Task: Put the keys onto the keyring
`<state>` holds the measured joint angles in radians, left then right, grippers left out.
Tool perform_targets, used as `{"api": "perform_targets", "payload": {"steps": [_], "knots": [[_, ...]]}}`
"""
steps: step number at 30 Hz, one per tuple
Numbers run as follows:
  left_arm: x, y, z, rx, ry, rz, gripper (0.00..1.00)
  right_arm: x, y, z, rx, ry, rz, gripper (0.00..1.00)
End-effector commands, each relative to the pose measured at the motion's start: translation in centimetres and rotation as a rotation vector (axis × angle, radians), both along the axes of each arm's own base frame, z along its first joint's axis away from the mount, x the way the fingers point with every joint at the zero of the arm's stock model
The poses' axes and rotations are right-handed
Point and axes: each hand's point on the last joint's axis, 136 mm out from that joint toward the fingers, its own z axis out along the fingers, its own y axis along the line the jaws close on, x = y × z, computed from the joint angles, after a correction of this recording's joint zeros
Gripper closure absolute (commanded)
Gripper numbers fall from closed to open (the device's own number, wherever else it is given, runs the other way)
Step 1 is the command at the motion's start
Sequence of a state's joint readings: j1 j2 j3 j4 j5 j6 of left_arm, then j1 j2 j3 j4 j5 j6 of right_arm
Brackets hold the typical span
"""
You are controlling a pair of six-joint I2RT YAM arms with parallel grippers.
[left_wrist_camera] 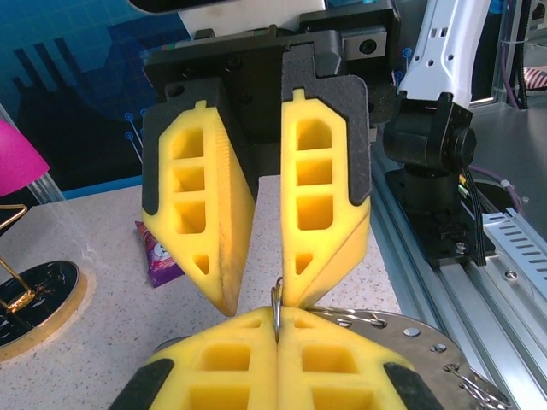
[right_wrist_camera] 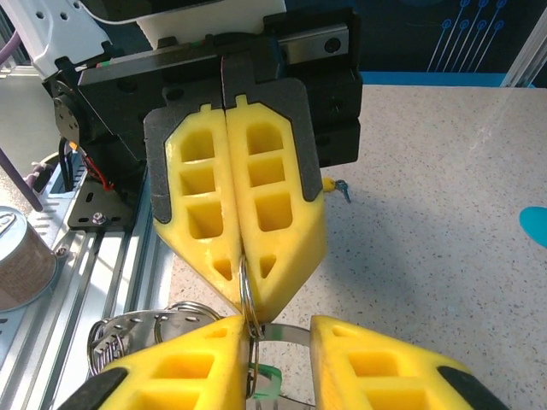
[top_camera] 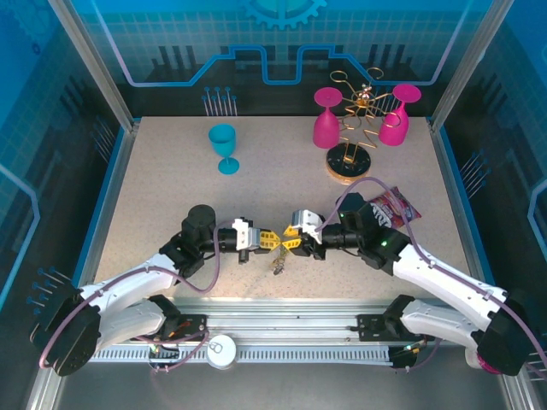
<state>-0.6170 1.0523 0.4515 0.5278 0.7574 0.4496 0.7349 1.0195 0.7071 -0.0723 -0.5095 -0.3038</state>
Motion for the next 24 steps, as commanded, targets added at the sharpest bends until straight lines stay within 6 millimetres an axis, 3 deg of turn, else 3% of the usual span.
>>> {"api": "perform_targets", "payload": {"steps": [1, 6, 9, 12, 18, 24], "knots": [[-0.6, -0.1, 1.2, -0.033, -0.040, -0.045, 1.00, 0.0, 0.8, 1.4, 0.032, -0.033, 0.028, 0.78], [-0.6, -0.2, 1.4, -0.044, -0.033, -0.054, 1.00, -0.1, 1.4, 1.7, 0.058, -0.051, 0.056, 0.86], [-0.5, -0.2, 1.3, -0.043, -0.025, -0.048, 1.00, -0.2, 1.6, 2.0, 0.071, -0.073, 0.076, 1.00], [-0.2, -0.1, 1.0, -0.030, -0.019, -0.019, 1.00, 0.0, 1.4, 1.8, 0.043, -0.080, 0.067, 1.00], [1.0, 0.4, -0.2, 0.077, -0.015, 0.056, 0.89, 0.1, 0.4, 1.4, -0.088, -0.043, 0.043, 1.00], [1.9, 0.6, -1.5, 0.225, -0.038, 0.106, 0.91, 0.1, 0.1, 0.9, -0.235, -0.016, 0.040, 1.00]]}}
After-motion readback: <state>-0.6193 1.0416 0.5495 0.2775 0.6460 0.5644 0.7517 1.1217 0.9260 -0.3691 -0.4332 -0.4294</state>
